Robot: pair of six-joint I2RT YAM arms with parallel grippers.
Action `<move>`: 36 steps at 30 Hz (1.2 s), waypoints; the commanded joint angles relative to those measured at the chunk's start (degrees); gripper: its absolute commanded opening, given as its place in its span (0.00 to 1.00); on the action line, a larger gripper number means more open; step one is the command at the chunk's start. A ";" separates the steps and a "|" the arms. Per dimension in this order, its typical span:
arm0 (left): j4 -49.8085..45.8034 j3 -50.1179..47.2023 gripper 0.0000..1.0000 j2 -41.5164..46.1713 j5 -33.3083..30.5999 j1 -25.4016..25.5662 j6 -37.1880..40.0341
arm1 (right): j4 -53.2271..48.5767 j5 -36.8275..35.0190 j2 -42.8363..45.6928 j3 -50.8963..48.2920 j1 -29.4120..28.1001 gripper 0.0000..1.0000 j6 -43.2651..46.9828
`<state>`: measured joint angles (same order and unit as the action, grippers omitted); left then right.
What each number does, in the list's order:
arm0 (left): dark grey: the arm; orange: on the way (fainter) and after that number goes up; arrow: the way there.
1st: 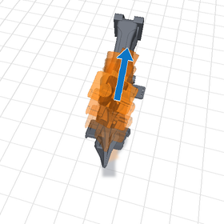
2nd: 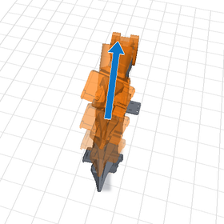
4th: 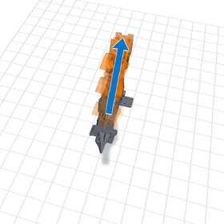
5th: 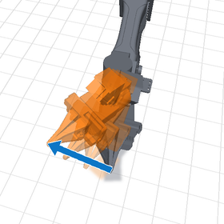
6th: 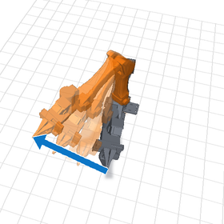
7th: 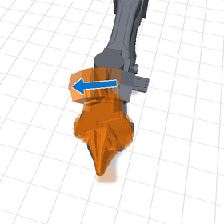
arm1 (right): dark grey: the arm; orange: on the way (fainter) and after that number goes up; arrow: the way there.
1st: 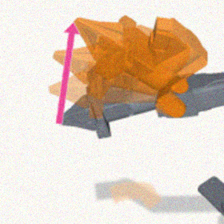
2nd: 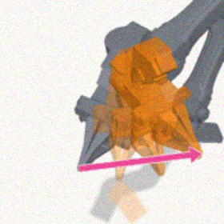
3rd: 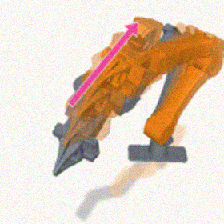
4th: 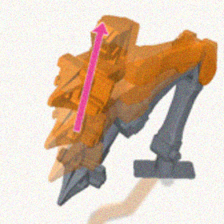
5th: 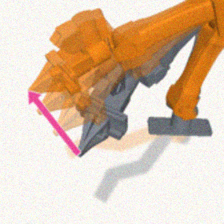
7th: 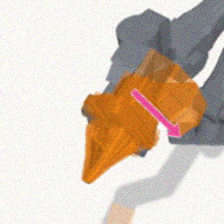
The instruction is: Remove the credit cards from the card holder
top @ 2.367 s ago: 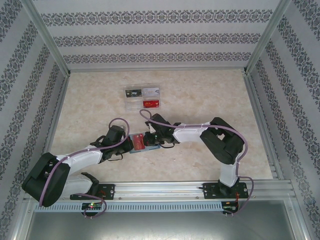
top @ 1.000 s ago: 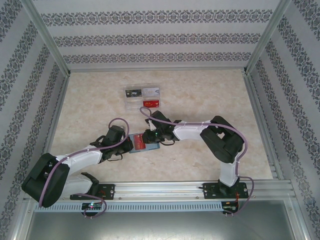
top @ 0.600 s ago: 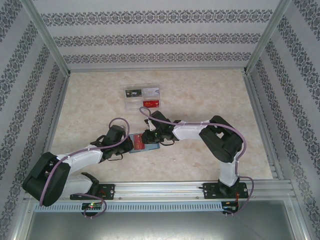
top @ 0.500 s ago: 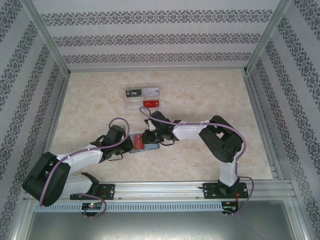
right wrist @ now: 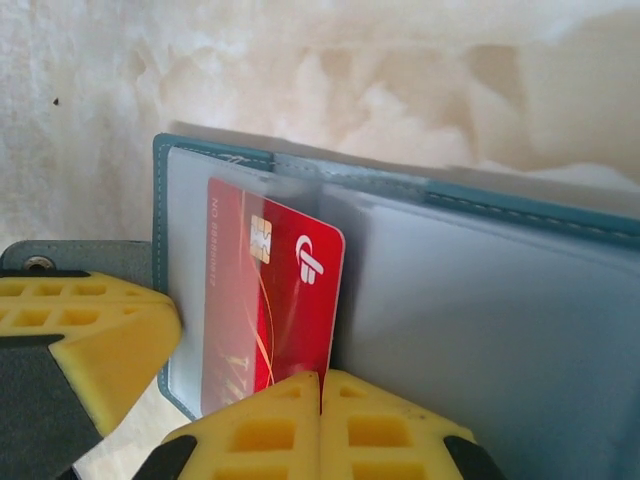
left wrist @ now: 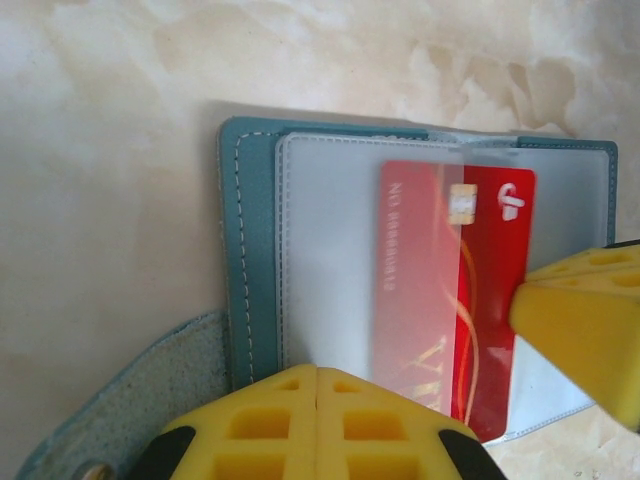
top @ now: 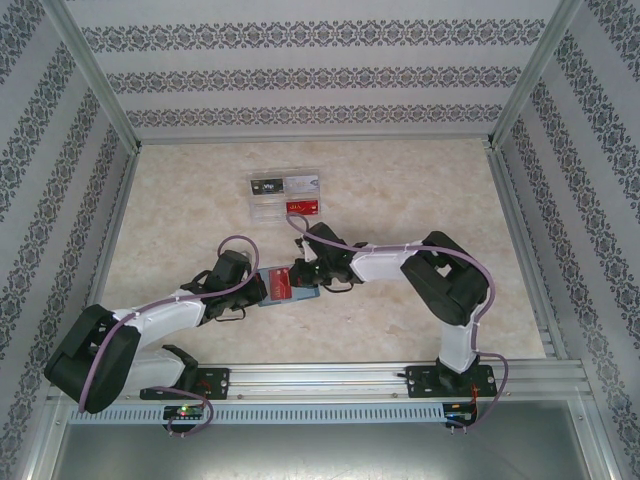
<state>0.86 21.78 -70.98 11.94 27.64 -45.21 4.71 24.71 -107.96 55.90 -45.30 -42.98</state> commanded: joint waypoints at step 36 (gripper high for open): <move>-0.73 1.06 0.05 3.35 2.68 0.16 -0.06 | 1.24 0.33 3.68 -4.95 3.08 0.00 0.48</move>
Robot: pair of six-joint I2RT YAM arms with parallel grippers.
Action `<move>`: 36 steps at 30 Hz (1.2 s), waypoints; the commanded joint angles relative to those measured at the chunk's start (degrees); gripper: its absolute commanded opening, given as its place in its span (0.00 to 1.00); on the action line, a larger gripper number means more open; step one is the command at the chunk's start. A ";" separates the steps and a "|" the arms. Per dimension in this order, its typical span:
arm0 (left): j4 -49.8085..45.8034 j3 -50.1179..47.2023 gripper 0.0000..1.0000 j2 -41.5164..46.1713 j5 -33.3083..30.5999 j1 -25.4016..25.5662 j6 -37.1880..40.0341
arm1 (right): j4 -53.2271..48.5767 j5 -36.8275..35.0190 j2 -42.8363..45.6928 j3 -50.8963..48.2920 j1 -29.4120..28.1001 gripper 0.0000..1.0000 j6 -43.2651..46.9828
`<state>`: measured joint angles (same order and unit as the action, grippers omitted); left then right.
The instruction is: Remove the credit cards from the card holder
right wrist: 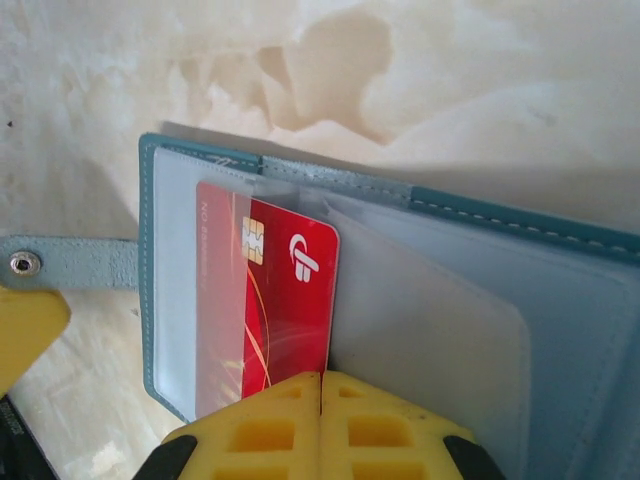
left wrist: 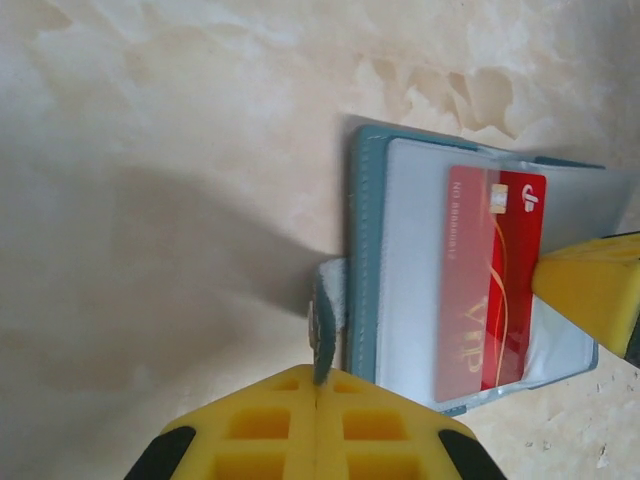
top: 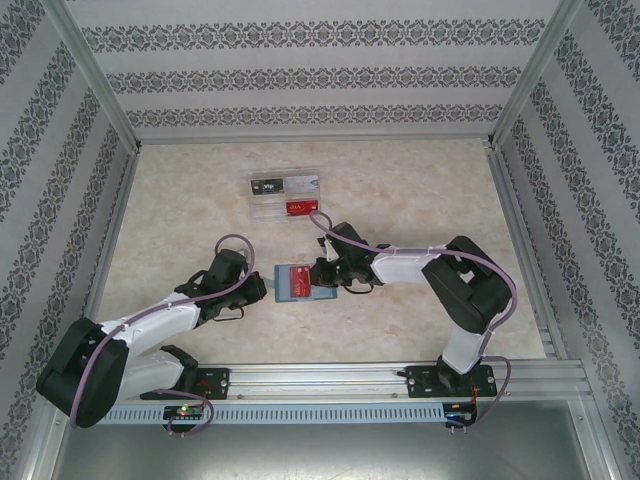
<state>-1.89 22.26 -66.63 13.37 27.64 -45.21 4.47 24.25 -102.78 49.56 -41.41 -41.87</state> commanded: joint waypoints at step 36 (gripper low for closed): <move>2.96 2.78 0.05 -4.92 -0.67 3.78 -0.38 | -2.67 -0.69 10.95 -5.38 2.72 0.00 0.65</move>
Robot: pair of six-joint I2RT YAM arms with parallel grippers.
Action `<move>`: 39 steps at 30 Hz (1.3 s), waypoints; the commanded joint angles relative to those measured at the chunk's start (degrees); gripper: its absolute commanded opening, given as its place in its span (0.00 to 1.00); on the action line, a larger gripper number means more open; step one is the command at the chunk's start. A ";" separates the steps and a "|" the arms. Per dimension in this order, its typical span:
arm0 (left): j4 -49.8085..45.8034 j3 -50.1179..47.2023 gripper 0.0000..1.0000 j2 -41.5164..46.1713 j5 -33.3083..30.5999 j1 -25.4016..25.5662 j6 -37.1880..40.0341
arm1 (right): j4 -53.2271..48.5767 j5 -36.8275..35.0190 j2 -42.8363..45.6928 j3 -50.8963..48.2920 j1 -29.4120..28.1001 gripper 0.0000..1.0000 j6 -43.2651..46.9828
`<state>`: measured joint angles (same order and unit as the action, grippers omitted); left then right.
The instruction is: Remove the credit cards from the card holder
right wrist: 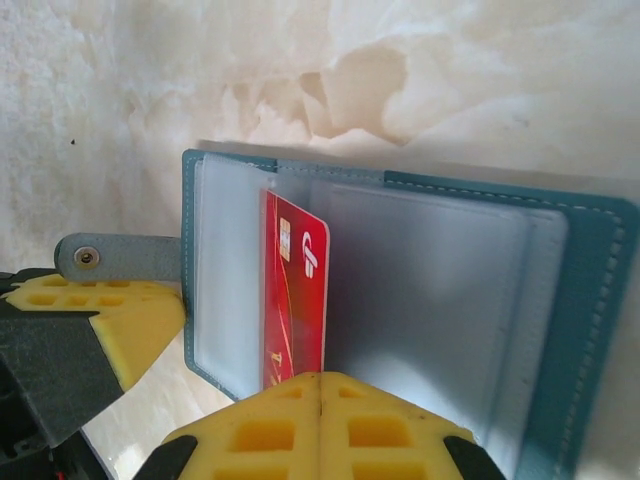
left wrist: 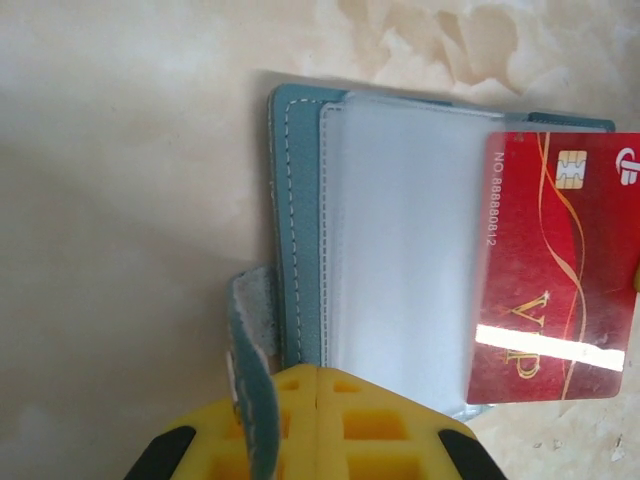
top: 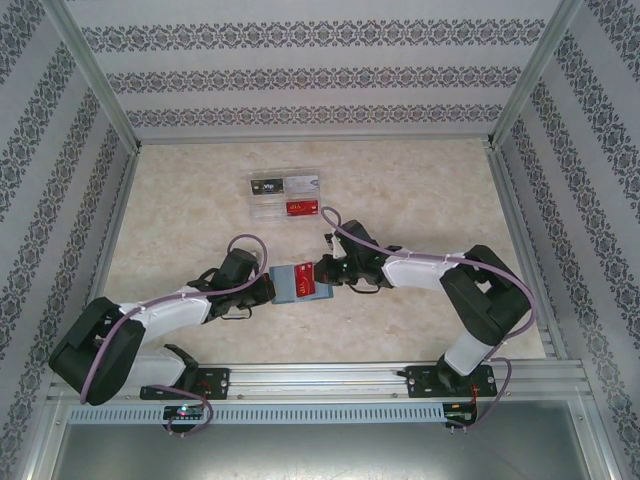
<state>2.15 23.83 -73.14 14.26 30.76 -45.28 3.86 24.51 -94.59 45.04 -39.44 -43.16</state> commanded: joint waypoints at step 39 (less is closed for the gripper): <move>3.12 7.73 0.05 -10.71 -0.99 5.93 -0.38 | 7.41 4.38 -3.67 -1.45 0.36 0.15 -1.03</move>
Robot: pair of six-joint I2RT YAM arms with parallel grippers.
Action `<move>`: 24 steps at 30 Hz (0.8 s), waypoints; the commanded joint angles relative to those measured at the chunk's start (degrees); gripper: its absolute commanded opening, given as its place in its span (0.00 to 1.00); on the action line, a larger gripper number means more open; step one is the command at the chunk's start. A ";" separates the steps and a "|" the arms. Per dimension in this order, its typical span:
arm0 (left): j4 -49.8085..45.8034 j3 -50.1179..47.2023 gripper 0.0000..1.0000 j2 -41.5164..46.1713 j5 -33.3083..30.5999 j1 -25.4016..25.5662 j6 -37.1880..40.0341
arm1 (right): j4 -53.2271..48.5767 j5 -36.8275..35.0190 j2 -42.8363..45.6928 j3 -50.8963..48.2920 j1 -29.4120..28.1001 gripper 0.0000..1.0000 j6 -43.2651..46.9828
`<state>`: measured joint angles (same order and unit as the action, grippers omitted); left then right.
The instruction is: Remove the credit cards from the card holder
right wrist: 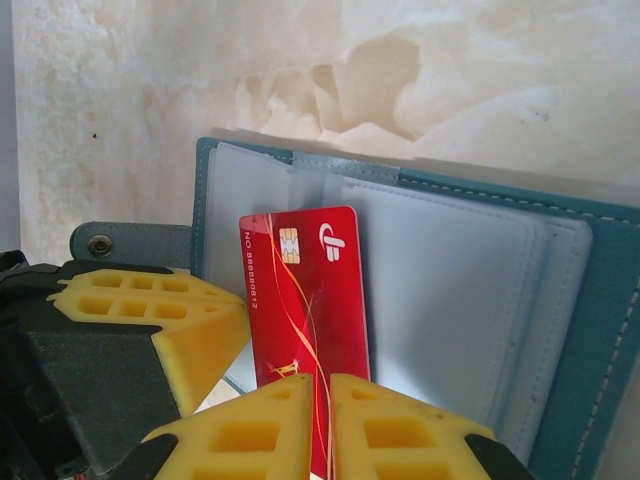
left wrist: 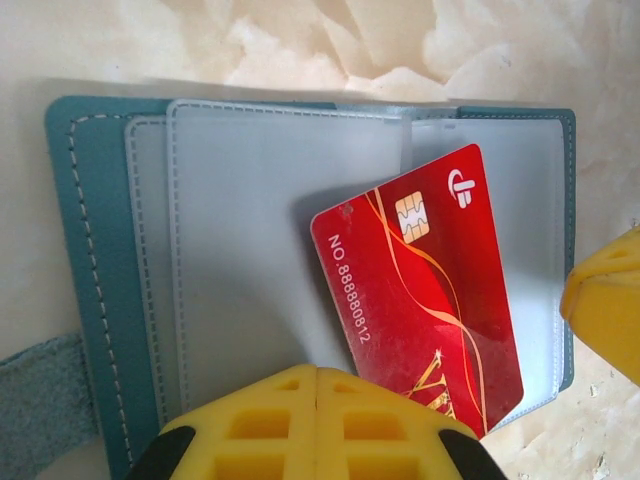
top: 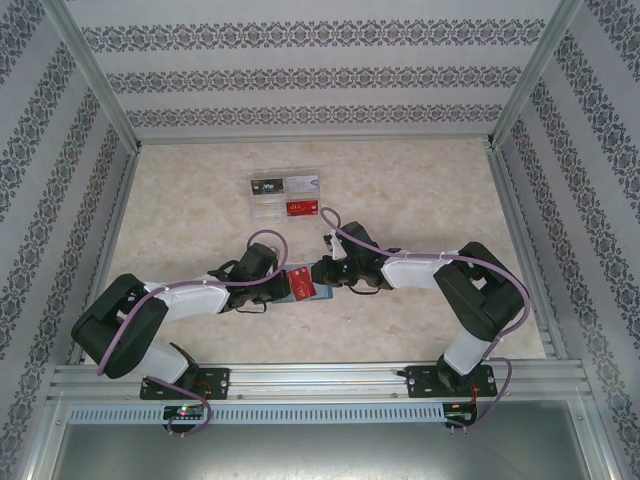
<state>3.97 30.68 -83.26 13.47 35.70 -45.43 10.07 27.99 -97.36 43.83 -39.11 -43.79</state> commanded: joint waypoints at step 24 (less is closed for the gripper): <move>-1.84 4.05 0.05 -1.44 -1.67 2.76 0.35 | -0.92 0.88 -3.98 1.59 0.53 0.23 3.36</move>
<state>2.44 33.89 -82.81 12.51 37.74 -45.41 9.30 27.99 -100.03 44.51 -39.09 -41.65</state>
